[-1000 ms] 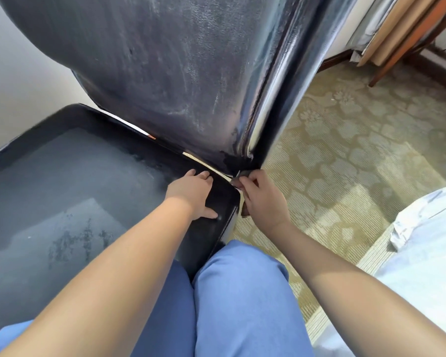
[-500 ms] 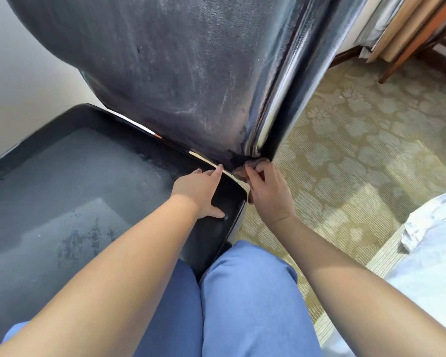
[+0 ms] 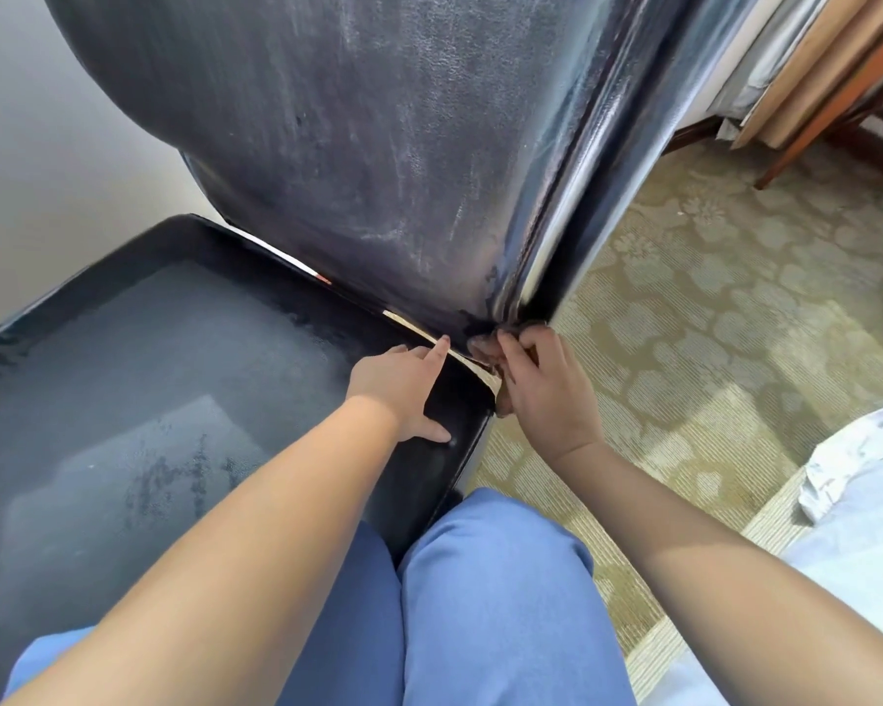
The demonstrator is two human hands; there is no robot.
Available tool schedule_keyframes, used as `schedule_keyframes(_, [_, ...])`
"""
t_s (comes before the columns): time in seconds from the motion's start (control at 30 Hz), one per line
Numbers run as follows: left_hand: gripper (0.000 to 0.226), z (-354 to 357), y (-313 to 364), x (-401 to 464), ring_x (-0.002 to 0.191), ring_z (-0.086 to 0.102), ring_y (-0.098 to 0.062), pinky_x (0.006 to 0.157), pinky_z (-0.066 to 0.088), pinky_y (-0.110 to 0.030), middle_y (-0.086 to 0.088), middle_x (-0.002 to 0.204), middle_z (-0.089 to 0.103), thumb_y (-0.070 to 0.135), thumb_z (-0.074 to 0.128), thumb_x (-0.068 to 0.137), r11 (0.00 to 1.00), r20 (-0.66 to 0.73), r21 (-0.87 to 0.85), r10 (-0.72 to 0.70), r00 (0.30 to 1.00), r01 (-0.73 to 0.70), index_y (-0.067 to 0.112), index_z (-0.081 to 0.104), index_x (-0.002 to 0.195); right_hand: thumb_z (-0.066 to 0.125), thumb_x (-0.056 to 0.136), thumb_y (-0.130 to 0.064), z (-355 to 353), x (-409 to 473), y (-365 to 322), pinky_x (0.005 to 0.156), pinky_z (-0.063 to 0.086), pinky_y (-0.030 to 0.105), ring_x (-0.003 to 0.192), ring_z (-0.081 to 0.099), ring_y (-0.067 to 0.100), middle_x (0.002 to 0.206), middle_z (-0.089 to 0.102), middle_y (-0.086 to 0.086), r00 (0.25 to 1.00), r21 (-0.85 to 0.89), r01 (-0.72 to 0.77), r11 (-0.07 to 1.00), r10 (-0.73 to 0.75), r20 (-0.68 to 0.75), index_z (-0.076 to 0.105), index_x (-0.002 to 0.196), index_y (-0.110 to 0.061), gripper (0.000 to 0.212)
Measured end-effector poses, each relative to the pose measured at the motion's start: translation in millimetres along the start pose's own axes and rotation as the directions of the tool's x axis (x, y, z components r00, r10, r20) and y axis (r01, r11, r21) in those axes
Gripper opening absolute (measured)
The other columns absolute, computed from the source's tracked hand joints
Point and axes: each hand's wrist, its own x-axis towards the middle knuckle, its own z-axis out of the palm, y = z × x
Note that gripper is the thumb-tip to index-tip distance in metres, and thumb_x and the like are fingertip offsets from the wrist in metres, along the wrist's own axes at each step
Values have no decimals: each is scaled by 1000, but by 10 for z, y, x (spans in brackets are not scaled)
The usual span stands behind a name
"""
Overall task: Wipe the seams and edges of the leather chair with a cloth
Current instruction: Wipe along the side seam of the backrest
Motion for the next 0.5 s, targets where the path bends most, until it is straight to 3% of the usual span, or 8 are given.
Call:
schedule_keyframes(0.13, [117,-10,3,1,147,18,-20,100,46,-41,5,158,26,64,68,75,1000,9,8,-6,1000,6,24,-7,154,52,96,-17,40,-41,-57,64,35,17,78,56,26,82,58,2,980,231,-199,952,189,65,58,96,-8,11])
schedule_keyframes(0.17, [117,-10,0,-2,147,19,-20,98,46,-41,5,157,27,65,67,74,1000,6,12,-5,1000,5,24,-7,154,54,95,-16,88,-40,-46,64,39,22,78,56,27,84,57,4,971,226,-235,945,220,89,57,96,-7,9])
schedule_keyframes(0.23, [117,-8,-10,3,146,21,-21,94,48,-40,6,155,30,65,67,74,1000,-2,22,-3,1000,4,23,-7,155,56,93,-8,198,-76,-14,65,46,34,83,55,30,97,54,9,977,137,-166,976,144,161,58,106,-6,14])
schedule_keyframes(0.3, [117,1,-7,17,144,23,-21,91,48,-40,6,154,31,65,67,74,1000,4,22,-5,1000,5,23,-7,155,48,95,-9,249,-130,24,72,44,36,93,50,30,109,49,11,925,66,-149,987,116,361,56,117,-7,23])
schedule_keyframes(0.43, [117,-1,-9,17,142,25,-22,89,48,-40,6,154,32,66,67,74,1000,12,29,-3,1000,2,23,-7,155,49,96,-16,236,-124,44,58,41,34,84,51,28,100,50,10,950,-36,-67,997,75,304,60,102,-2,18])
schedule_keyframes(0.5, [118,-10,-6,5,141,26,-22,89,48,-41,6,153,32,65,67,74,1000,21,30,3,1000,-4,23,-8,154,54,86,-11,117,-68,16,48,45,31,73,55,29,92,55,11,975,-41,-2,999,11,224,65,98,-1,18])
